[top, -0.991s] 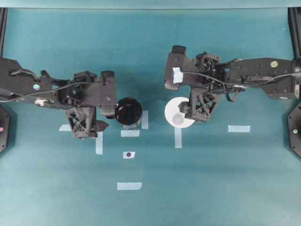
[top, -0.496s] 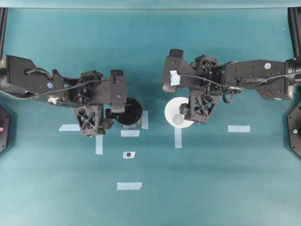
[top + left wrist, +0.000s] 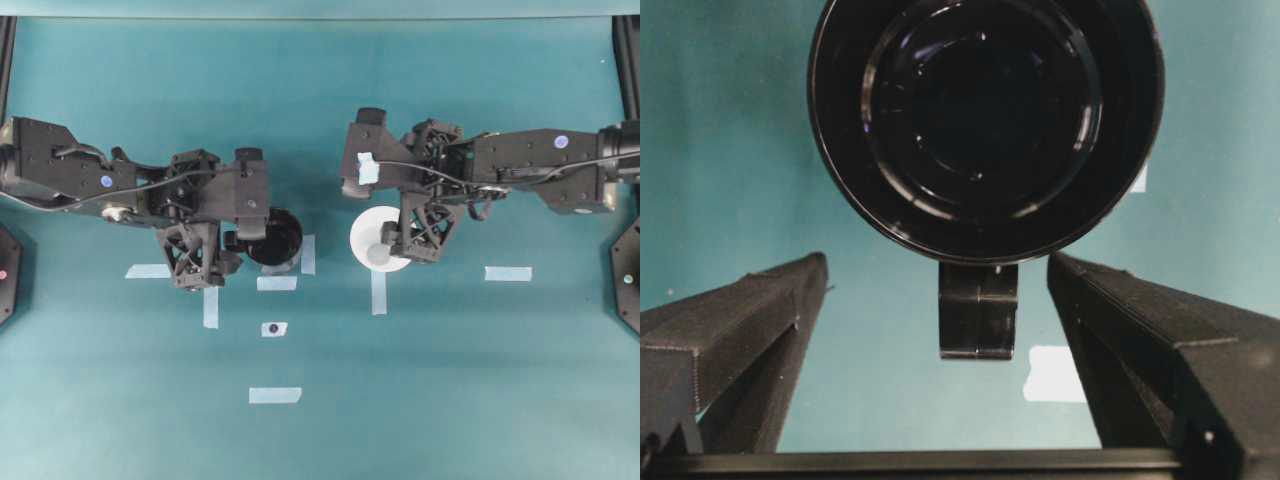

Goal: Holding the cup holder with the left arm, the right arm places the cup into the cup holder.
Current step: 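Grasp the cup holder rim with the left gripper, cup rim with the right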

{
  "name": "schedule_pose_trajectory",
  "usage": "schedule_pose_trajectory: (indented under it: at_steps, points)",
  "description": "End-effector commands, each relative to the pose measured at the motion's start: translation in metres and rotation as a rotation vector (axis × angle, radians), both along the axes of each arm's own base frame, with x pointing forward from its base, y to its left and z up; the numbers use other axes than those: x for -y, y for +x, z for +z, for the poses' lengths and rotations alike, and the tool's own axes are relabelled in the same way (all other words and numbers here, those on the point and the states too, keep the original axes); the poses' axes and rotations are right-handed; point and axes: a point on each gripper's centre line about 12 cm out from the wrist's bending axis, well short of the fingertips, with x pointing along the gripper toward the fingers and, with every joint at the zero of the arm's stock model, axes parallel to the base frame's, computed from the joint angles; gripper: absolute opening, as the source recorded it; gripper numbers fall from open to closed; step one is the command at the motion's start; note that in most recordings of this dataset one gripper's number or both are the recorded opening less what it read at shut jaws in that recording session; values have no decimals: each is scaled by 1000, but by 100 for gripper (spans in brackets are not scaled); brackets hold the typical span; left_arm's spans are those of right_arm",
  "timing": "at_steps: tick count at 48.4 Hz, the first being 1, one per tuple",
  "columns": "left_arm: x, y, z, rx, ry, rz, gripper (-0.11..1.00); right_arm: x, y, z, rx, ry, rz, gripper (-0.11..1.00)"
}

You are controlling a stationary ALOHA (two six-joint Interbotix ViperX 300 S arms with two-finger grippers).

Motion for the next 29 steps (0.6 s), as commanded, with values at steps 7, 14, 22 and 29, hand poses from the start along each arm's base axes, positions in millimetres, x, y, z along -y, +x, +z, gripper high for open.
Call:
schedule_pose_trajectory:
  at_steps: [7,14,22,29]
  points:
    - [-2,8,12,41,6,3,98,2,8,15,48,-10,1,97]
    - [-2,8,11,36,6,2,98,1,7,14,38,-7,-1,96]
    - [0,11,11,35,6,-6,87,1,4,12,-10,-1,-8,84]
    - [4,9,9,13,6,-21,54,-2,6,14,-13,1,-1,48]
